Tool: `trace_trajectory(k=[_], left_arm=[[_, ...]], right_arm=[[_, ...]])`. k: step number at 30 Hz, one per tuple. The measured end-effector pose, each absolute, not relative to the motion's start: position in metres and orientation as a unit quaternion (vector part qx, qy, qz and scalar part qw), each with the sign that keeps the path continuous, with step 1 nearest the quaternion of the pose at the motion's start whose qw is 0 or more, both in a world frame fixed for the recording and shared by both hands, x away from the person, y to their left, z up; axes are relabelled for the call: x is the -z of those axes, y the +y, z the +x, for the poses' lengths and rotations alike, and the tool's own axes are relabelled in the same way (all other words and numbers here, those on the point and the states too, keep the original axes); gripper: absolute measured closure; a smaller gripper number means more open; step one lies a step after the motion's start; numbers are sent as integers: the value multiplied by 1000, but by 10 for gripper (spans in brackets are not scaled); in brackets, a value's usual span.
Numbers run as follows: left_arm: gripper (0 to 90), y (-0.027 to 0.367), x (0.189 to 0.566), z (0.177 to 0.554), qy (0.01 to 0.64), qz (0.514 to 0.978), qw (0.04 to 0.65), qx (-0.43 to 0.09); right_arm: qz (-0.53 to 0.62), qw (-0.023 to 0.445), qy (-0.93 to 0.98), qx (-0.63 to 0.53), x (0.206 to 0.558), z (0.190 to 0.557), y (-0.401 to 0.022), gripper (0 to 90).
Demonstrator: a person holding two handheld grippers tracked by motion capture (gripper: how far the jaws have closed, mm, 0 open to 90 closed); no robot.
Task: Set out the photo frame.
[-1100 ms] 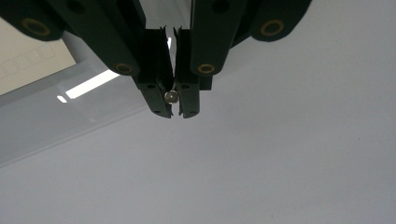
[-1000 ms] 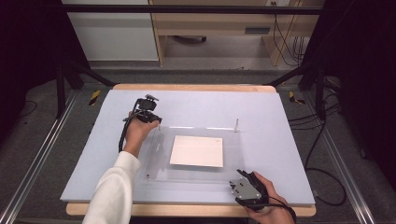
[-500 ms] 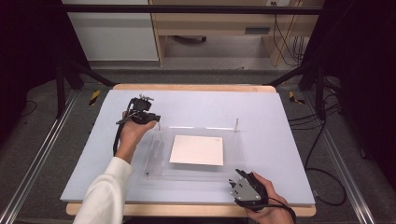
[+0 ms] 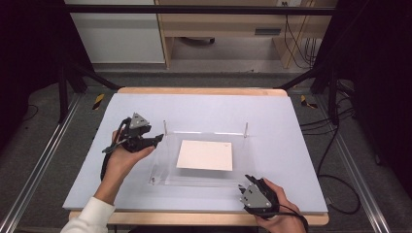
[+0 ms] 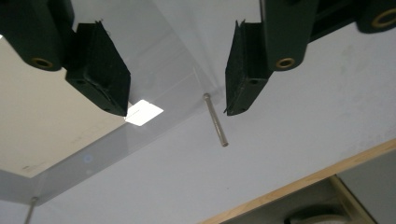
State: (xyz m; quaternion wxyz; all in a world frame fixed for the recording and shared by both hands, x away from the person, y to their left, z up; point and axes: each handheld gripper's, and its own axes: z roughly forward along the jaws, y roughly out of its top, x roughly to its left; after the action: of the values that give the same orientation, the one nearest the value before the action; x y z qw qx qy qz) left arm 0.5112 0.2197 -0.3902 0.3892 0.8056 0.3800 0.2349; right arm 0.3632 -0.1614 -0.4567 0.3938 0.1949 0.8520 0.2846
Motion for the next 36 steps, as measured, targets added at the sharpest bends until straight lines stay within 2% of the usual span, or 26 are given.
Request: trace_trajectory(k=[4, 10, 17, 20, 26, 36], left_arm=[[320, 221, 388, 496, 351, 816, 387, -250], [256, 225, 379, 476, 336, 812, 405, -251], [142, 229, 370, 455, 319, 807, 424, -260], [124, 230, 367, 449, 302, 808, 431, -264], [148, 217, 362, 432, 258, 820, 419, -293], [248, 204, 364, 411, 199, 841, 408, -296]], right_arm=[[198, 402, 845, -291, 453, 362, -160, 602], [202, 410, 837, -301, 448, 362, -161, 617], [204, 409, 834, -307, 443, 363, -161, 623], [206, 410, 833, -309, 441, 364, -161, 628], [210, 410, 831, -312, 435, 366, -162, 635], [220, 402, 831, -315, 421, 372, -162, 644]])
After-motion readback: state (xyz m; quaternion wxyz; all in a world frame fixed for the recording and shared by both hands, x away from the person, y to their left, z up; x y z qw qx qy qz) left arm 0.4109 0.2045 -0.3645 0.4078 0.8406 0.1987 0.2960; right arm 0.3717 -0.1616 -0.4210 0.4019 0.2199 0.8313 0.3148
